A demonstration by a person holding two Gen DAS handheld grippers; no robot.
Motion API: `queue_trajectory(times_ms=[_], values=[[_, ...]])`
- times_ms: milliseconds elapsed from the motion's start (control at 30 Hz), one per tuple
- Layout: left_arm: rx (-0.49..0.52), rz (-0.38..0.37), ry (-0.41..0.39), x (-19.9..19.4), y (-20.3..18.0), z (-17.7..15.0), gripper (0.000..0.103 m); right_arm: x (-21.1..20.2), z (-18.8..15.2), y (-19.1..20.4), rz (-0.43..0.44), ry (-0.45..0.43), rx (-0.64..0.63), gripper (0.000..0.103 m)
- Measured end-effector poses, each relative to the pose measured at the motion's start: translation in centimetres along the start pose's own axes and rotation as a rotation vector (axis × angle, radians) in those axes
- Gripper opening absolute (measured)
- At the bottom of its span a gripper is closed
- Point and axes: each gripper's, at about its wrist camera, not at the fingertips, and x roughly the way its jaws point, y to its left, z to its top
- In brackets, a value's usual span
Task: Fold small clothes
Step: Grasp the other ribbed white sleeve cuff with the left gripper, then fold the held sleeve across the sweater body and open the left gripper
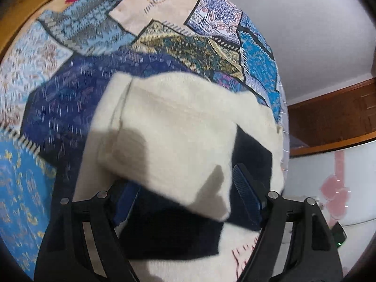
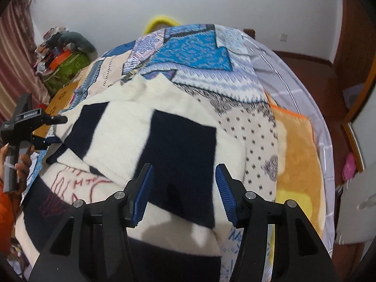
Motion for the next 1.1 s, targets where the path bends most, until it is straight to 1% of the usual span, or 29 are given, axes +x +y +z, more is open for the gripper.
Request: queue_trajectory(times_ms=[33, 67, 100, 133, 200, 233, 300, 367, 467, 533, 667, 733, 833, 933, 1000, 1100], values=[[0.011, 0.019, -0.01, 0.1, -0.2, 0.2, 0.076, 0.0, -0.2, -0.2, 0.0, 0.001, 0.01, 0.05], [0.026, 0.048, -0.024, 0.2, -0.4, 0.4, 0.071, -0.1, -0.4, -0.5, 0.0, 0.0, 0.02, 0.05], [0.048, 0.084, -0.039, 0.3, -0.8, 0.4, 0.063, -0.2, -0.6, -0.7, 0.002, -0.003, 0.033, 0.05], [0.079, 0.128, -0.056, 0.3, -1.2, 0.5, 0.059, -0.4, -0.7, -1.0, 0.004, -0.007, 0.046, 0.05], [0.14, 0.195, -0.077, 0.5, -1.9, 0.3, 0.041, -0.6, -0.9, -1.5, 0.003, -0.011, 0.062, 0.051], [0.169, 0.222, -0.087, 0.5, -2.2, 0.2, 0.036, -0.7, -0.9, -1.7, 0.002, -0.016, 0.069, 0.051], [0.21, 0.252, -0.102, 0.5, -2.6, 0.1, 0.022, -0.9, -1.1, -2.2, -0.005, -0.017, 0.079, 0.051], [0.251, 0.301, -0.128, 0.2, -3.3, -0.2, 0.013, -1.0, -1.2, -2.6, -0.008, -0.013, 0.088, 0.052], [0.338, 0.357, -0.203, -1.3, -5.0, -1.2, 0.01, -1.0, -1.4, -2.8, -0.012, -0.009, 0.096, 0.052], [0.394, 0.379, -0.252, -2.3, -6.3, -1.9, 0.008, -0.9, -1.6, -2.8, -0.007, -0.004, 0.103, 0.052], [0.483, 0.397, -0.361, -5.4, -8.6, -3.2, 0.008, -1.1, -1.8, -2.3, 0.004, -0.007, 0.101, 0.052], [0.508, 0.391, -0.402, -6.7, -9.5, -3.8, 0.008, -1.3, -1.7, -1.9, 0.015, -0.014, 0.097, 0.052], [0.528, 0.372, -0.44, -8.3, -10.4, -4.5, 0.008, -1.6, -1.5, -1.2, 0.03, -0.03, 0.086, 0.052], [0.51, 0.358, -0.457, -9.4, -10.5, -4.7, 0.008, -2.1, -1.3, -0.4, 0.045, -0.045, 0.071, 0.052], [0.494, 0.356, -0.475, -9.9, -10.2, -4.7, 0.008, -2.1, -1.3, 0.0, 0.049, -0.047, 0.064, 0.052], [0.485, 0.371, -0.494, -10.5, -9.5, -4.6, 0.008, -2.1, -1.3, 0.4, 0.053, -0.047, 0.057, 0.052]])
